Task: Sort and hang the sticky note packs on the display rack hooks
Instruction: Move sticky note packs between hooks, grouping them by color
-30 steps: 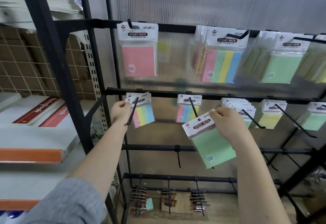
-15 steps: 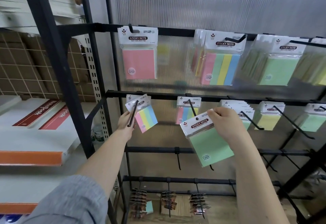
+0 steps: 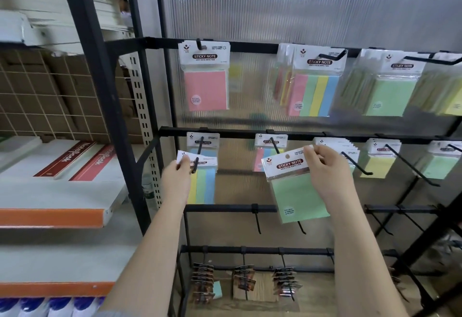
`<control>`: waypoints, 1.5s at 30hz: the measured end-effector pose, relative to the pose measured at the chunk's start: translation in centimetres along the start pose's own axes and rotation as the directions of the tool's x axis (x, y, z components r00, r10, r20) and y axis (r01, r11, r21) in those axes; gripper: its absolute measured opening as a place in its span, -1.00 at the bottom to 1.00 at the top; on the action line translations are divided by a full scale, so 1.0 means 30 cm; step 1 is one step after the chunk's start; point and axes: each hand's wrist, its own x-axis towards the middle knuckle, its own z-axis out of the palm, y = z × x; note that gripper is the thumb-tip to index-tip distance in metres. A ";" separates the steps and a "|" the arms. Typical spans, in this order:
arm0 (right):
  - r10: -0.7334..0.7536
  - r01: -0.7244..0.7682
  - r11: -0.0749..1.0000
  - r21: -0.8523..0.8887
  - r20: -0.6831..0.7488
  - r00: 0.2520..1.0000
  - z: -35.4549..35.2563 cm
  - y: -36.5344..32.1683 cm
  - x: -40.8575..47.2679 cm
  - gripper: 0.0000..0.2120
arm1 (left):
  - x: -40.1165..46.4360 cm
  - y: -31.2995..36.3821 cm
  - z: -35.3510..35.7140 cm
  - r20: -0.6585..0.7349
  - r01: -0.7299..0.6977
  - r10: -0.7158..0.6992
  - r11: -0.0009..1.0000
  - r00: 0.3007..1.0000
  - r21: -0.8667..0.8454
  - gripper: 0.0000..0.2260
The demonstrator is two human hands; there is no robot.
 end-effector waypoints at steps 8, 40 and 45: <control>-0.002 0.020 0.995 0.102 -0.175 0.985 -0.018 0.016 -0.082 -0.62 | -0.142 0.049 -0.097 -0.050 -0.132 0.152 0.953 0.987 0.274 -0.68; -0.199 0.348 0.876 0.333 -0.408 0.891 -0.577 0.172 0.239 -0.75 | -0.539 0.371 0.471 0.022 -0.504 0.512 0.836 0.859 0.215 -0.58; -0.243 0.358 0.848 0.391 -0.314 0.918 -0.660 0.180 0.313 -0.80 | -0.632 0.384 0.570 -0.050 -0.469 0.486 0.861 0.872 0.196 -0.59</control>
